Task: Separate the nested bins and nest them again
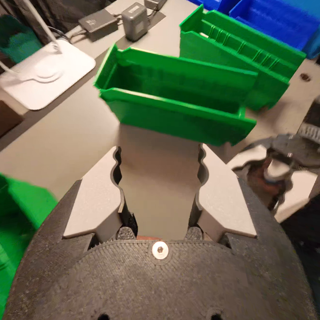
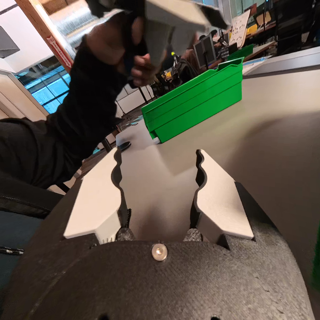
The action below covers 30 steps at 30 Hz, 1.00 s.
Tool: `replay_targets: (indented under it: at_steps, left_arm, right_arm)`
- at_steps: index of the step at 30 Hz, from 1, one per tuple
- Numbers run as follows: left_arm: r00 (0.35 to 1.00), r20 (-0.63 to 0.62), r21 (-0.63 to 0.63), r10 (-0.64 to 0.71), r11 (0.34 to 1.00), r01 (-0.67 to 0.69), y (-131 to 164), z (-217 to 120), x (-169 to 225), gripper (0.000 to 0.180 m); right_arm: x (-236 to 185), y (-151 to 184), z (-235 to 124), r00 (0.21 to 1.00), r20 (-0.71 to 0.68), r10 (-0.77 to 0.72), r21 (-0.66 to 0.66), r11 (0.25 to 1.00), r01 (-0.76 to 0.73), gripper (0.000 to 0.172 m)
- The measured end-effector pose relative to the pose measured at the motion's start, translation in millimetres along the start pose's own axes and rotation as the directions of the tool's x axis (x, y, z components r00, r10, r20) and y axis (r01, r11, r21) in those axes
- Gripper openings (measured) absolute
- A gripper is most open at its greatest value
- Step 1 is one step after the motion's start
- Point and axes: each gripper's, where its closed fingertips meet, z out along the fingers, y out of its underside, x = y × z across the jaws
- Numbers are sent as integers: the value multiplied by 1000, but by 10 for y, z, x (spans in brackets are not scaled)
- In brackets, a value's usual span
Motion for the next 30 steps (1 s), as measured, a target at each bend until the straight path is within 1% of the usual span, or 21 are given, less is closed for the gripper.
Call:
replay_targets:
  at_steps: [1, 3, 7, 8, 10, 11, 13, 15, 19, 23, 27, 29, 30]
  left_arm:
    - [999, -21, -9, -40, 999, 39, -61, 159, 64, 87]
    - [994, -50, -24, -99, 995, 98, -151, 456, 161, 87]
    - [981, -27, -44, -190, 981, 189, -224, 921, 171, 86]
    - [981, -14, -56, -194, 980, 193, -209, 1005, 160, 86]
    - [987, 35, -73, -154, 985, 157, -175, 1113, 91, 73]
    - [991, 51, -74, -126, 989, 130, -174, 1136, 60, 75]
    - [994, 52, -79, -91, 992, 95, -190, 1147, 27, 72]
    - [997, 63, -90, -33, 995, 39, -210, 1147, -33, 61]
    - [992, 87, -141, 95, 987, -82, -239, 1158, -212, 54]
    - [978, 42, -172, 206, 965, -196, -283, 1197, -350, 49]
    - [949, -18, -199, 315, 929, -312, -339, 1249, -466, 43]
    - [944, -12, -239, 330, 916, -323, -350, 1246, -533, 41]
    - [951, 22, -273, 307, 917, -290, -357, 1221, -584, 43]
  right_arm:
    - [-26, -6, -30, 1000, 6, -1, 11, 1000, 1, 87]
    - [-70, -6, -92, 1000, 13, 0, 24, 1000, -1, 86]
    - [-168, -29, -246, 999, 44, -8, 63, 998, 5, 86]
    - [-184, -45, -284, 999, 53, -7, 78, 997, 2, 86]
    - [-221, -87, -348, 997, 76, -8, 113, 994, -1, 85]
    - [-239, -105, -372, 996, 89, -10, 127, 992, -2, 84]
    - [-281, -128, -404, 993, 119, -12, 146, 989, -6, 84]
    - [-308, -144, -426, 990, 143, -12, 157, 988, -11, 84]
    - [-330, -142, -426, 985, 171, -3, 151, 988, -23, 84]
    - [-359, -112, -398, 982, 187, -6, 126, 992, -18, 85]
    - [-465, -64, -412, 972, 233, -27, 85, 996, 8, 85]
    - [-474, -34, -451, 971, 235, -36, 56, 998, 24, 85]
    - [-464, -38, -483, 972, 231, -41, 52, 998, 30, 85]
